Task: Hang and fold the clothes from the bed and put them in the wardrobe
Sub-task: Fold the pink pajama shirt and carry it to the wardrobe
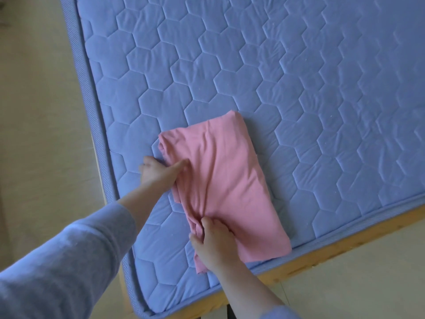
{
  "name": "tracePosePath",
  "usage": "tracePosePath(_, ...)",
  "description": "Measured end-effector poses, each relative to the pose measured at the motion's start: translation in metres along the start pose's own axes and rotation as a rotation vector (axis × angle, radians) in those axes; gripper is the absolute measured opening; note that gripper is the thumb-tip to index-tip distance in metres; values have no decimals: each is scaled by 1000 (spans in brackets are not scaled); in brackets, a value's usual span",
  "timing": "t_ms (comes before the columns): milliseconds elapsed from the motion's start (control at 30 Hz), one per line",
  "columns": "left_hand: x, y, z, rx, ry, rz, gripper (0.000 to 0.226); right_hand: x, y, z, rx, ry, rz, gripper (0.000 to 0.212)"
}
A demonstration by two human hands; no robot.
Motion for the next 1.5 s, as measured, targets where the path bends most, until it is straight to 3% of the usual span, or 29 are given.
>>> tracePosePath(200, 8, -21, 9, -17, -27, 160, 56, 13, -14, 17, 128, 175, 70, 45)
tracePosePath(367, 8, -23, 13, 174, 4, 234, 45, 13, 0, 22, 126, 298, 109, 25)
tracePosePath(500, 14, -24, 9, 282, 73, 359, 40, 6, 55, 7, -238, 233, -94, 13)
tracePosePath(633, 27, -35, 13, 364, 164, 578, 44, -4, 140, -23, -175, 210, -530, 17)
tracePosePath(700, 38, -44, 29, 375, 192, 649, 48, -10, 162, -45, -141, 114, -581, 29)
tracePosePath(833, 48, -53, 65, 422, 235, 605, 65, -29, 147, -103, -349, -249, -291, 87)
tracePosePath(900, 49, -56, 74, 443, 225, 595, 75, -30, 128, -115, -496, -339, -119, 100)
tracePosePath(967, 49, -53, 76, 403, 184, 521, 88, -31, 116, -119, -539, -317, -36, 90)
tracePosePath(1033, 51, -52, 77, 358, 145, 464, 94, -33, 115, -122, -599, -290, -68, 74)
tracePosePath(1200, 52, -44, 77, 323, 29, 299, 79, -35, 118, -123, -770, -281, -99, 37)
tracePosePath(1367, 70, -1, 48, 379, -202, 42, 88, -35, 138, -115, -1015, -245, -168, 34)
tracePosePath(1500, 95, 29, 4, 202, -512, 87, 93, -32, 167, -98, -1081, -159, -225, 31)
Point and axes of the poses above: each hand's wrist, its own x-axis away from the middle knuckle, its own y-axis out of the back of the hand, z = x × y, the point moved 8 cm from there along -x, towards the middle knuckle, and after that the axes turned 9 degrees about y, right-handed, at the moved point
